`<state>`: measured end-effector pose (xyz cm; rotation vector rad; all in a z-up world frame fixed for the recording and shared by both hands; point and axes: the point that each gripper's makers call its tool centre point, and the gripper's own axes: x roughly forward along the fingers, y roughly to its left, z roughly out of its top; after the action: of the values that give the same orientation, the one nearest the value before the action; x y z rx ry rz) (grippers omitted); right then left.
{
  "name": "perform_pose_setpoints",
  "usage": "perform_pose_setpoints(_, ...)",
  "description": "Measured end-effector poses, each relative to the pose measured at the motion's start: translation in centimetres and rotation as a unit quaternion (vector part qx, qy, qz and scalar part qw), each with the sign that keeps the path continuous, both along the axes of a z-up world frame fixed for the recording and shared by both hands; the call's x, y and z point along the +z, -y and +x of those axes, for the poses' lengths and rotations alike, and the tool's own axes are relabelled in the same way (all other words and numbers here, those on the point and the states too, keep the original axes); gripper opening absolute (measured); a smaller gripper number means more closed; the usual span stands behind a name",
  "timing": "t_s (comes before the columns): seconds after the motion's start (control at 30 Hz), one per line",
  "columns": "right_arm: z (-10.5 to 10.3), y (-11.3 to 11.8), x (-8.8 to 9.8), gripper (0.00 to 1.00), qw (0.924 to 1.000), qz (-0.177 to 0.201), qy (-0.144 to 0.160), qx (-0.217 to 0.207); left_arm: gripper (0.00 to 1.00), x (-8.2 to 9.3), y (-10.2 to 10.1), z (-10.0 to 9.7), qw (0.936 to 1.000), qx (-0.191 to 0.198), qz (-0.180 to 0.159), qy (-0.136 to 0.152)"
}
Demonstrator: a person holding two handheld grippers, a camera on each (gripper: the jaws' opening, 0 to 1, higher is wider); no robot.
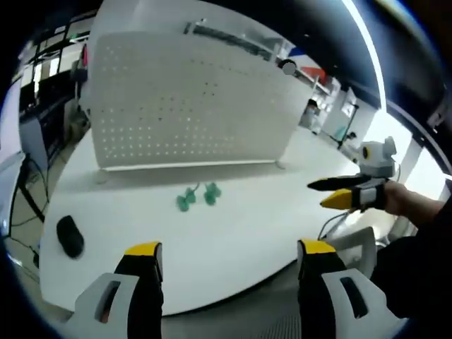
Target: Insert the hook assembly into the mounting plate slot until the hook locks in place.
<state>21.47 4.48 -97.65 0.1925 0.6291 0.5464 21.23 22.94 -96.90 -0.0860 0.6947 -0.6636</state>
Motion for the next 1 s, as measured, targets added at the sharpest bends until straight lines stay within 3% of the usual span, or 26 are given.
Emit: perform_pose_setpoints(1.0, 0.11, 0.13, -0.49, 0.72, 0.9999, -0.007, -0.011, 0.000, 0.81, -0.30, -0.57, 0.29, 0.9999, -0.001, 0.016, 0.000)
